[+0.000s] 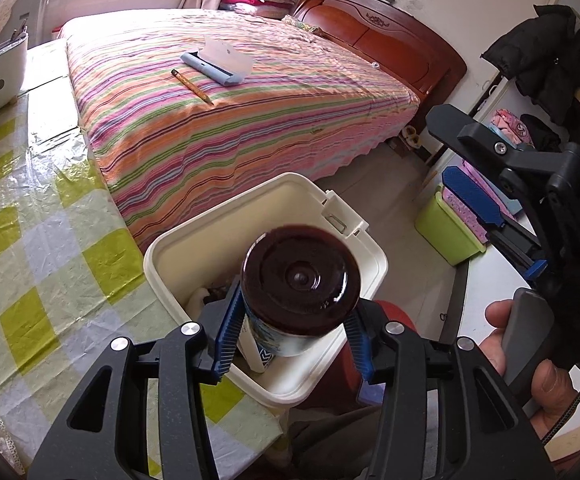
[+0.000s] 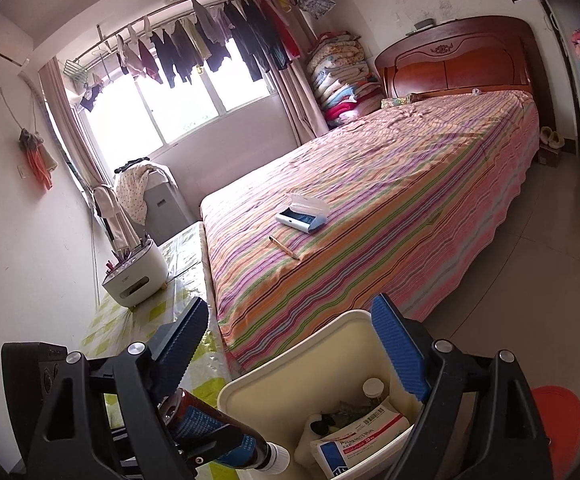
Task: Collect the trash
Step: 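Carry both items over the cream bin and open both tools to drop them, then move both open tools back over the remaining items on the table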
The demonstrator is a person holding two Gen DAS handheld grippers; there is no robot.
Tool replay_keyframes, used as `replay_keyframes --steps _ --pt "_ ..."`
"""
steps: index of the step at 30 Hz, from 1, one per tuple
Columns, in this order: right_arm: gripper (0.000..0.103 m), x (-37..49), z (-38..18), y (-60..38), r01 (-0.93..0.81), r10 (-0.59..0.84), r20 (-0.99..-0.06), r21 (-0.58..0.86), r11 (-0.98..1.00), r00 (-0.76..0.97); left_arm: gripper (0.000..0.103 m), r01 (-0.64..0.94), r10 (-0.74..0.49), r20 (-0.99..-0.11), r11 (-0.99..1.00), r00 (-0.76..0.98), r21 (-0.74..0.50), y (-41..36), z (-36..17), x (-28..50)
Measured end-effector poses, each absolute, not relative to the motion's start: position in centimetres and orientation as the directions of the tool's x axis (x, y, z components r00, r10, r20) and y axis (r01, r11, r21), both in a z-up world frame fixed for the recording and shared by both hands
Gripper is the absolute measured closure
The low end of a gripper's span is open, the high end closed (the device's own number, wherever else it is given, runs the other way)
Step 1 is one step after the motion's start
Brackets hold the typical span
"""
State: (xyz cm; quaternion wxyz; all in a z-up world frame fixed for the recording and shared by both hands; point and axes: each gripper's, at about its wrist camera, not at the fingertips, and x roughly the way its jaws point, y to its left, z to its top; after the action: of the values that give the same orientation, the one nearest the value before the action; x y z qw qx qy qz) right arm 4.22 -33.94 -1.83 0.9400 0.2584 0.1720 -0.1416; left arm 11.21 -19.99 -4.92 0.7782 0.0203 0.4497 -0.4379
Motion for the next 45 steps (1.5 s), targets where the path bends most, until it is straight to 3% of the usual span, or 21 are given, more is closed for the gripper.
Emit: replay_keyframes --steps 2,5,25,31,40,45 --pt "0.021 4.1 -1.7 -34.1 0.362 -0.185 -0.394 0.440 0.822 0.900 0.037 0.700 -0.667 -0.707 0.621 0.237 -0.351 -19.9 -4.7 11.1" --pt "0.021 4.1 -1.6 -34.3 0.364 -0.185 -0.395 0.447 0.818 0.900 0.028 0.704 -0.670 -0.698 0.622 0.253 -0.342 -19.8 -4.3 10.9" --pt "0.021 4.6 -0.6 -32.4 0.301 -0.149 -0.359 0.418 0.857 0.922 0.026 0.611 -0.674 -0.654 0.689 0.344 -0.389 -13.2 -0.3 11.3" --pt "0.021 4.7 -0.1 -30.9 0.248 -0.119 -0.326 0.392 0.886 0.938 0.017 0.632 -0.677 -0.631 0.688 0.379 -0.358 -10.6 2.1 10.1" --pt "0.021 5.5 0.8 -27.4 0.153 -0.060 -0.282 0.320 0.935 0.958 0.016 0.621 -0.651 -0.620 0.717 0.437 -0.316 -6.7 2.8 9.7" --pt "0.021 6.0 1.1 -24.9 0.089 -0.025 -0.250 0.249 0.964 0.968 0.009 0.593 -0.635 -0.627 0.739 0.451 -0.321 -4.7 2.4 10.0"
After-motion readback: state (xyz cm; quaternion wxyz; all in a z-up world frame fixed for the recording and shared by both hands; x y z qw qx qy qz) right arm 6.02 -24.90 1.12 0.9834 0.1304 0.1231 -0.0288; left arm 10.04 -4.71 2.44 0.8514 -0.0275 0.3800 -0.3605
